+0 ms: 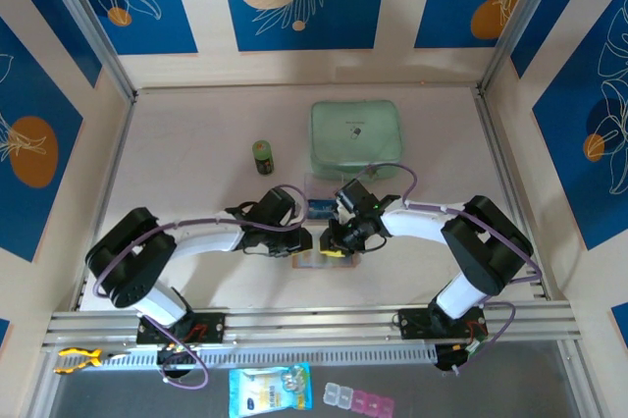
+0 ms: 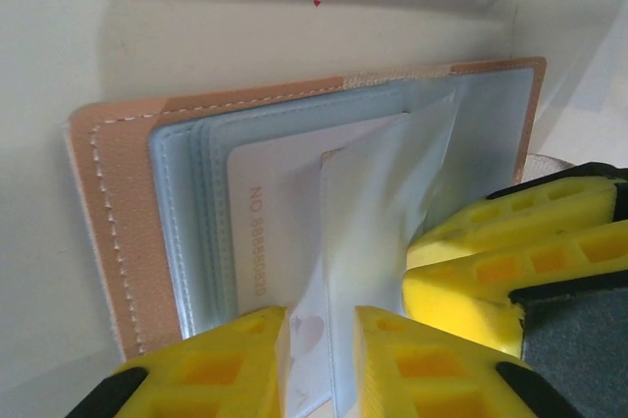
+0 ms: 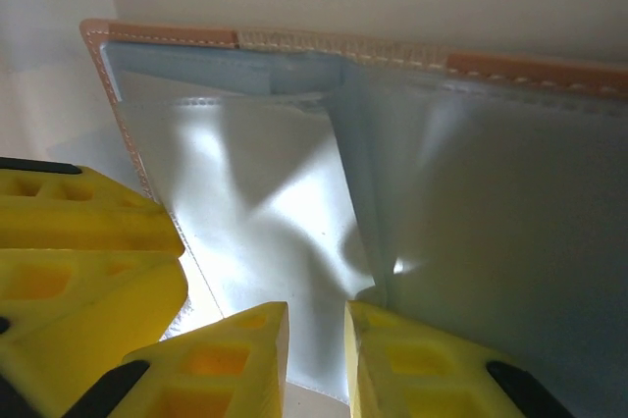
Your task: Take the credit cards out of the card holder
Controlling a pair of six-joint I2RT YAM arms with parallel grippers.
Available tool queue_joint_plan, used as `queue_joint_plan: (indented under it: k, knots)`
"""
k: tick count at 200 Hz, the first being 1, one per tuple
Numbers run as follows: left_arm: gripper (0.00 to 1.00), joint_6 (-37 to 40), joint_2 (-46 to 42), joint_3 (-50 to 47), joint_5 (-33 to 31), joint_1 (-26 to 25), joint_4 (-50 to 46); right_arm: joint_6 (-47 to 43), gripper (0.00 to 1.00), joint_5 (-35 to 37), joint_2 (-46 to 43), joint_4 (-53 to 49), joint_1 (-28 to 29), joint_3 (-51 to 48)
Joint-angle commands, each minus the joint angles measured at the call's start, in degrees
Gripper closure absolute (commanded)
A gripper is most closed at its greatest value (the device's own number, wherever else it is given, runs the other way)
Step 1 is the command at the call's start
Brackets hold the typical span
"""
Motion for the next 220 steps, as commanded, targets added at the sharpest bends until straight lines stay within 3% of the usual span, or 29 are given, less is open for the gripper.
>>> queue_joint_plan:
  k: [1, 141, 220]
  knots:
    - [0.77, -1.1, 1.1, 1.5, 1.3, -0.7, 1.5, 0.5, 0.77, -1.2, -1.6, -0.4, -0.2, -0.9]
    - [0.84, -1.6, 1.7, 2.4, 1.8, -1.2, 2.2, 0.8, 0.78, -1.2, -3.3, -0.3, -0.3, -1.2]
    - [0.81, -0.5, -0.2, 5.0, 1.9, -1.2, -1.3, -2.0, 0.76, 5.4, -10.8, -10.9, -1.7, 2.2]
